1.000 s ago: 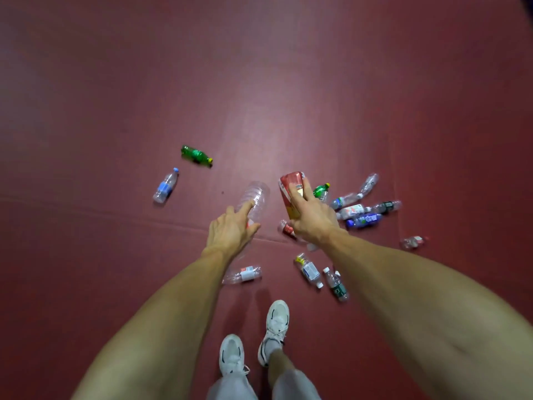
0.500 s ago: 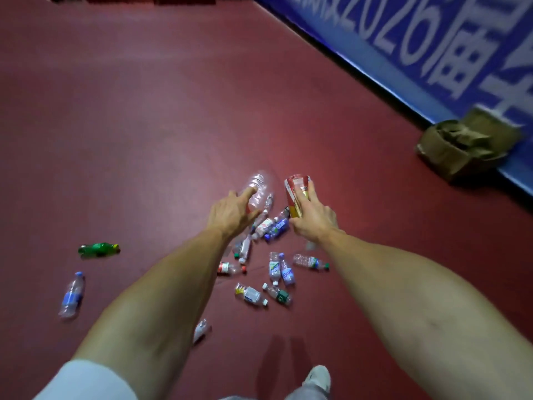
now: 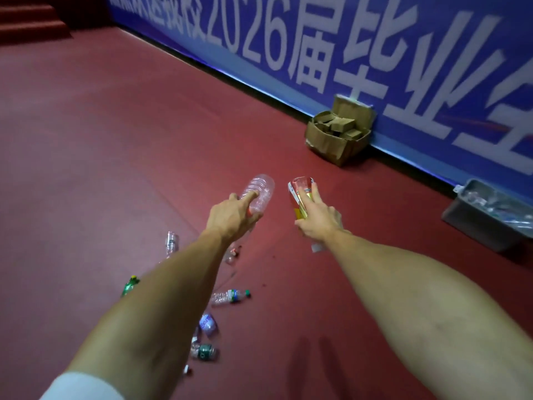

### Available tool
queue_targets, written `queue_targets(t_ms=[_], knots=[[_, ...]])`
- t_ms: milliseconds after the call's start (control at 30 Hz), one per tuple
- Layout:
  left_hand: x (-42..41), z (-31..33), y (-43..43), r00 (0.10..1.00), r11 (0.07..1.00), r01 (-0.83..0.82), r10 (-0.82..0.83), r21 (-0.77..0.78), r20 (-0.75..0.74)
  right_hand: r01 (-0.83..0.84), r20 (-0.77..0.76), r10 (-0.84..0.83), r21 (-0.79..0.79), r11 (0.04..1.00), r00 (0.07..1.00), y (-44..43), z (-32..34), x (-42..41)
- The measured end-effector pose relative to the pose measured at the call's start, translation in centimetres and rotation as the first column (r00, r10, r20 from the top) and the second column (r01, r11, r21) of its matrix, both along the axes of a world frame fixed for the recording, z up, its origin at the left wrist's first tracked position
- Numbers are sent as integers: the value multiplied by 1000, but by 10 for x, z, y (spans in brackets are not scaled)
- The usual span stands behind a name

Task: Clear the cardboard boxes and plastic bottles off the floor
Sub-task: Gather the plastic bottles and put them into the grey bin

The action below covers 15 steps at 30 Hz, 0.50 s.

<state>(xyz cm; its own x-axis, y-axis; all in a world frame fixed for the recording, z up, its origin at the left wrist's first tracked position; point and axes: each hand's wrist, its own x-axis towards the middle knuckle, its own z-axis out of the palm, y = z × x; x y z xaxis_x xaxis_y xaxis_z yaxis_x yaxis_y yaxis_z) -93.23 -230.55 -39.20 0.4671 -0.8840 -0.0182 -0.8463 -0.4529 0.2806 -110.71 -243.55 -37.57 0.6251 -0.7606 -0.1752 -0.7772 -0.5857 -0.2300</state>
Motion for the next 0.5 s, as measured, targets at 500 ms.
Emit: queue_targets(t_ms=[500], knots=[[8, 5, -349, 945, 945, 326, -326, 17, 23, 342, 35, -342, 17, 940, 939, -274, 3, -43]])
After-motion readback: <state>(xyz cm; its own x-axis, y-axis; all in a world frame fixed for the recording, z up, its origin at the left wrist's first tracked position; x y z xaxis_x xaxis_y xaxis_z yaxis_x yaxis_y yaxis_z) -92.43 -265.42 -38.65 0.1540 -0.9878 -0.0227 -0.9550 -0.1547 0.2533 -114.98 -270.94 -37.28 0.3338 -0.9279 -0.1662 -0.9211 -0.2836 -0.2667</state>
